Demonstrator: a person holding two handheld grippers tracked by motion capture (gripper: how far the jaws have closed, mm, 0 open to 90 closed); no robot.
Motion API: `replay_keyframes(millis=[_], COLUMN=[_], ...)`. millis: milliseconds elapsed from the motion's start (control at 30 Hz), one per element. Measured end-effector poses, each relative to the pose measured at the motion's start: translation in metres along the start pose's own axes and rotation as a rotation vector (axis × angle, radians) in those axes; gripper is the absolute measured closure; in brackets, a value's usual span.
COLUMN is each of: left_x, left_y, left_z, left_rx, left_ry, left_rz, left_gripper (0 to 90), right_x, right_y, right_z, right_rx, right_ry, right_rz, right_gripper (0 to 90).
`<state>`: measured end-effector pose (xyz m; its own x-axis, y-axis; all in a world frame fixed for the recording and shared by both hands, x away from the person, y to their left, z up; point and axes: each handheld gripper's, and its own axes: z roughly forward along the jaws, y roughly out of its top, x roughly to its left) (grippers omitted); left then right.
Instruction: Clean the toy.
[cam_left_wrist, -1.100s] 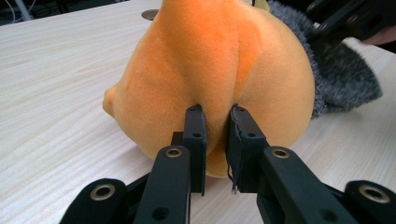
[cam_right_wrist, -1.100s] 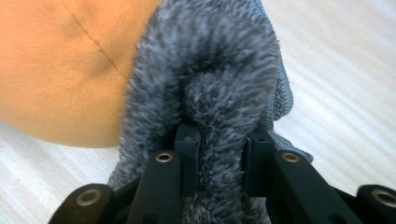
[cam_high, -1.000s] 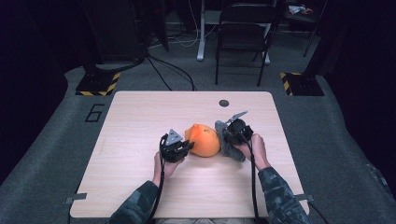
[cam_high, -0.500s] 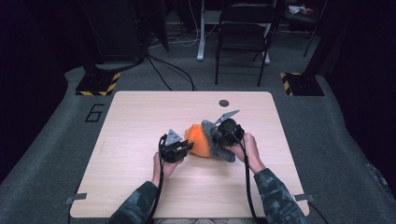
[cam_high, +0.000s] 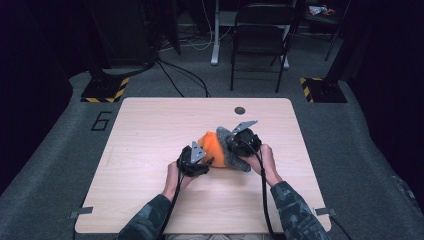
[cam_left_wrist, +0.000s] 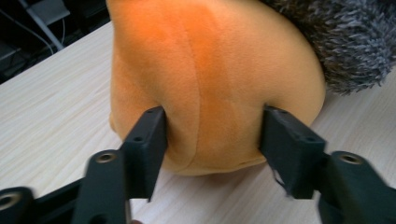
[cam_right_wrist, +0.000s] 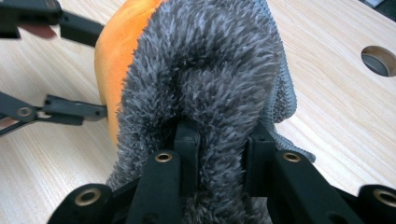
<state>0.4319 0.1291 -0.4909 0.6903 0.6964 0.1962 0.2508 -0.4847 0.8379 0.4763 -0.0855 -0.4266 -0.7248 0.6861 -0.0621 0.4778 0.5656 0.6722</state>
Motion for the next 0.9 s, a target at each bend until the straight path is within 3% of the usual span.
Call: replay_keyframes(millis=[67, 233, 433, 633, 767, 900], left_x=[0.001, 0.003, 0.009, 0.007, 0.001, -0.004], left_y=[0.000, -0.001, 0.003, 0.008, 0.010, 0.011], left_z=[0.001, 0.001, -0.003, -0.013, -0.019, -0.017], left_rx=[-0.008, -0.037, -0.070, -0.064, -0.050, -0.034], left_ry=[0.007, 0.006, -0.045, -0.104, -0.126, -0.105], left_rz=[0.013, -0.050, -0.180, -0.268, -0.258, -0.218], left_gripper=[55.5, 72.7, 78.6, 79.6, 79.4, 78.5], right_x=[-0.001, -0.004, -0.009, -0.003, 0.016, 0.031], right_y=[0.000, 0.000, 0.004, 0.016, 0.023, 0.026], right_z=[0.000, -0.002, -0.015, -0.038, -0.039, -0.027], right_rx=[-0.002, -0.008, -0.018, -0.063, -0.074, -0.060], right_ry=[-0.002, 0.003, 0.016, 0.030, 0.052, 0.048], right_rz=[0.003, 0.013, 0.043, 0.012, -0.026, -0.041], right_gripper=[71.7, 71.7, 71.6, 71.6, 71.5, 71.3])
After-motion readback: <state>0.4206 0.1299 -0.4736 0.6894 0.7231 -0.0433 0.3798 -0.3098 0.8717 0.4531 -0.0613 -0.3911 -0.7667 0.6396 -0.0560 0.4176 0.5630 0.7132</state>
